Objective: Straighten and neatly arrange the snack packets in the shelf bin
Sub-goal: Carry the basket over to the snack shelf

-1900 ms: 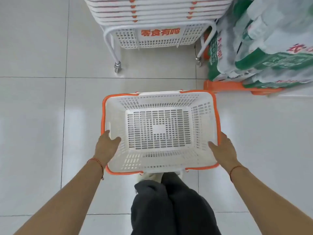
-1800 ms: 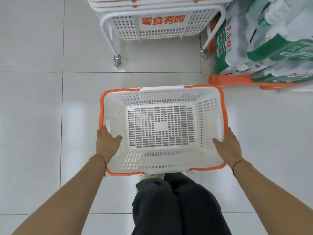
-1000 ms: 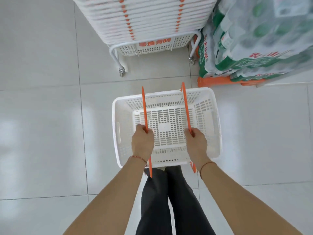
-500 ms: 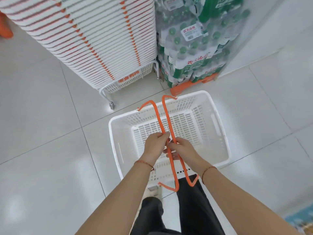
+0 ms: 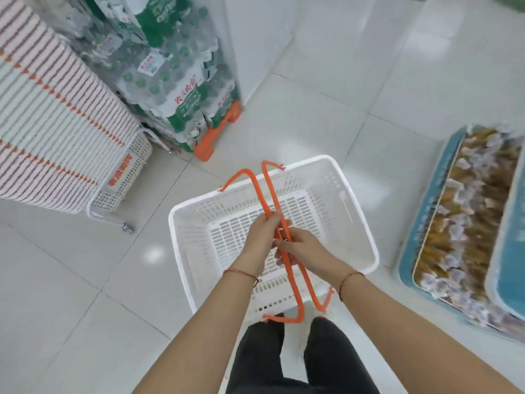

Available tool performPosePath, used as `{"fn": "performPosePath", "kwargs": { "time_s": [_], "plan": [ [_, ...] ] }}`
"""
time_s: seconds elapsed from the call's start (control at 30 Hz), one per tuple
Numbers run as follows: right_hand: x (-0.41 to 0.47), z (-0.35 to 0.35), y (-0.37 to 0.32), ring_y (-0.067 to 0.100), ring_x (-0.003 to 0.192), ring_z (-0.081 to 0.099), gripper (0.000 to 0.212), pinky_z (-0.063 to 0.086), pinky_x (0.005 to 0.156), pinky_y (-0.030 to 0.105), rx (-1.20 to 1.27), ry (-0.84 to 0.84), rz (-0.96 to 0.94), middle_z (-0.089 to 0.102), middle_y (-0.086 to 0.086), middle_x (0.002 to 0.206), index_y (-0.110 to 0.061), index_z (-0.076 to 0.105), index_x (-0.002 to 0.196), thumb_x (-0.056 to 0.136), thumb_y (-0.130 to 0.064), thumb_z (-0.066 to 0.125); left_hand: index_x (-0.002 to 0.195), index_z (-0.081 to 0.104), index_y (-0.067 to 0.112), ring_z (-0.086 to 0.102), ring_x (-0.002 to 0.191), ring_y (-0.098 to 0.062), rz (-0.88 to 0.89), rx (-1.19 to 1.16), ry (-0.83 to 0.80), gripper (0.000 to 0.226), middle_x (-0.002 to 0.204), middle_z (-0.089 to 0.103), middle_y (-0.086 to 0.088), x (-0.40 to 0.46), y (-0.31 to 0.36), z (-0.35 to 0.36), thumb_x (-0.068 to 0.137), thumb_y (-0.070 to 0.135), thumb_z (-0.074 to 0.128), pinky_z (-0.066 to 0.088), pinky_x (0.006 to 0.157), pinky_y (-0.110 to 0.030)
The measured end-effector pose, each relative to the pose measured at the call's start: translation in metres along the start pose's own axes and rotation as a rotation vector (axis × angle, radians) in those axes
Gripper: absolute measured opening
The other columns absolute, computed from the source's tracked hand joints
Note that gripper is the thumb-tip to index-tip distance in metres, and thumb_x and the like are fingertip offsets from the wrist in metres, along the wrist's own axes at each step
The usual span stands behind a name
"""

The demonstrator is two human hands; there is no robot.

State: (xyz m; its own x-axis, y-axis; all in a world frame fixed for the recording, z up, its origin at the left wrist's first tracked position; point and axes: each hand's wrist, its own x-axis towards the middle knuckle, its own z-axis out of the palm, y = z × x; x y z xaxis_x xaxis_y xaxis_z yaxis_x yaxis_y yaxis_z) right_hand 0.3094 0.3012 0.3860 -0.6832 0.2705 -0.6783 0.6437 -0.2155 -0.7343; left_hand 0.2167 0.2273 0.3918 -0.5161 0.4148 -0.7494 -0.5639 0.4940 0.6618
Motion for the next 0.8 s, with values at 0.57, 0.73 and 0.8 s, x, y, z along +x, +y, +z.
{"fn": "performPosePath", "kwargs": {
  "time_s": [0.57,0.73,0.8],
  "plan": [
    [-0.265,-0.133,0.254,0.012,0.067,0.069,0.021,0.049,0.054,0.021,0.297,0.501,0.186,0.072,-0.006,0.087,-0.021,0.06,0.094,0.098,-0.038,0.048,0.105,0.055,0.009,0.065,0.086,-0.023,-0.168,0.535,-0.286,0.013,0.097,0.066,-0.01,-0.125,-0.184,0.257,0.102,0.021,0.05,0.055,0.08,-0.036],
    [-0.341,-0.179,0.338,0.012,0.056,0.058,0.013,0.044,0.053,0.023,0.376,0.694,0.235,0.071,0.0,0.085,-0.016,0.057,0.096,0.099,-0.026,0.049,0.081,0.046,0.011,0.061,0.075,-0.02,-0.204,0.691,-0.407,0.021,0.084,0.057,-0.008,-0.145,-0.232,0.305,0.096,0.0,0.056,0.053,0.075,-0.034],
    [-0.363,-0.193,0.37,0.014,0.06,0.057,0.01,0.046,0.057,0.025,0.394,0.74,0.246,0.069,0.001,0.085,-0.017,0.055,0.104,0.099,-0.023,0.047,0.081,0.047,0.011,0.062,0.073,-0.02,-0.196,0.725,-0.428,0.02,0.083,0.057,-0.009,-0.156,-0.249,0.331,0.095,-0.002,0.055,0.054,0.073,-0.034]
  ]
}}
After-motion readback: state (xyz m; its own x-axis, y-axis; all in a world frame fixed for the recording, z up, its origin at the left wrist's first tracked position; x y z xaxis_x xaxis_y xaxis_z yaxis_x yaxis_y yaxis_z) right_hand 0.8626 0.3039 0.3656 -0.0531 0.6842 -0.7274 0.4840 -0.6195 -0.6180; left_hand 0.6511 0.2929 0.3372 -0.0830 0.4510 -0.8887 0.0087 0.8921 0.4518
